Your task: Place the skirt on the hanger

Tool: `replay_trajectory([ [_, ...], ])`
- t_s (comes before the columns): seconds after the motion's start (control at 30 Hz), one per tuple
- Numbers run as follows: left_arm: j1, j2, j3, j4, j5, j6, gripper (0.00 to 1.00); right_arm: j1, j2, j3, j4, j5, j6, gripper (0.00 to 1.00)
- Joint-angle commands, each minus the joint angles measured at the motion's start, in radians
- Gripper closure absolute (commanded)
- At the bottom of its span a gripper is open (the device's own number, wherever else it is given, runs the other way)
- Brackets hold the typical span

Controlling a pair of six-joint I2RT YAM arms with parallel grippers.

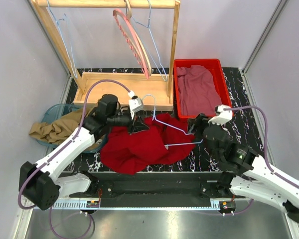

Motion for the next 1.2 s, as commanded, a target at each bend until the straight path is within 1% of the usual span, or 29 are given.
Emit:
replay_trajectory([
  [0.0,-0.052,-0.097,0.012,-0.01,0.003,0.025,1.0,-0.248,0.102,0.056,-0.175,-0.189,0.107,0.33],
  [0.03,-0.064,-0.109,0.018,-0.033,-0.018,0.04,1.0,-0.288,0.127,0.081,-0.174,-0.314,0.097,0.34],
  [0.07,-0.091,-0.132,0.021,-0.053,-0.027,0.063,1.0,-0.347,0.156,0.098,-0.169,-0.37,0.064,0.35],
  [0.1,-0.107,-0.145,0.025,-0.082,-0.041,0.074,1.0,-0.357,0.214,0.119,-0.171,-0.411,0.047,0.35],
  [0.13,-0.121,-0.155,0.024,-0.087,-0.081,0.075,1.0,-0.357,0.242,0.168,-0.171,-0.464,0.027,0.35],
  [0.17,-0.139,-0.172,0.024,-0.092,-0.092,0.083,1.0,-0.357,0.269,0.194,-0.171,-0.493,0.002,0.36],
  [0.2,-0.144,-0.177,0.025,-0.101,-0.101,0.083,1.0,-0.357,0.32,0.217,-0.178,-0.514,-0.031,0.36],
  [0.27,-0.151,-0.185,0.031,-0.112,-0.121,0.088,1.0,-0.357,0.367,0.274,-0.184,-0.594,-0.073,0.36],
  [0.33,-0.156,-0.188,0.038,-0.124,-0.136,0.088,1.0,-0.357,0.426,0.302,-0.186,-0.675,-0.088,0.36],
  [0.5,-0.168,-0.183,0.047,-0.136,-0.147,0.091,1.0,-0.357,0.489,0.27,-0.151,-0.769,-0.095,0.4],
  [0.53,-0.171,-0.183,0.047,-0.136,-0.15,0.092,1.0,-0.357,0.49,0.247,-0.137,-0.816,-0.101,0.4],
  [0.63,-0.177,-0.182,0.05,-0.138,-0.159,0.092,1.0,-0.357,0.524,0.225,-0.1,-0.878,-0.121,0.4],
  [0.83,-0.185,-0.185,0.047,-0.139,-0.168,0.089,1.0,-0.357,0.619,0.213,-0.031,-0.926,-0.142,0.39],
  [0.93,-0.188,-0.186,0.047,-0.139,-0.176,0.088,1.0,-0.357,0.687,0.216,-0.007,-0.941,-0.151,0.41],
  [1.0,-0.19,-0.186,0.047,-0.138,-0.216,0.083,1.0,-0.357,0.729,0.216,0.001,-0.947,-0.156,0.46],
  [1.03,-0.191,-0.189,0.048,-0.129,-0.248,0.062,1.0,-0.357,0.742,0.215,0.004,-0.947,-0.162,0.69],
  [1.07,-0.191,-0.194,0.042,-0.106,-0.283,0.051,1.0,-0.357,0.756,0.21,0.0,-0.937,-0.164,0.86],
  [1.1,-0.191,-0.203,0.038,-0.096,-0.35,0.043,1.0,-0.357,0.757,0.196,-0.011,-0.874,-0.158,0.97],
  [1.13,-0.191,-0.208,0.035,-0.089,-0.386,0.023,1.0,-0.357,0.751,0.184,-0.037,-0.839,-0.141,1.0],
  [1.17,-0.191,-0.214,0.033,-0.079,-0.418,0.02,1.0,-0.359,0.721,0.166,-0.043,-0.805,-0.133,1.0],
])
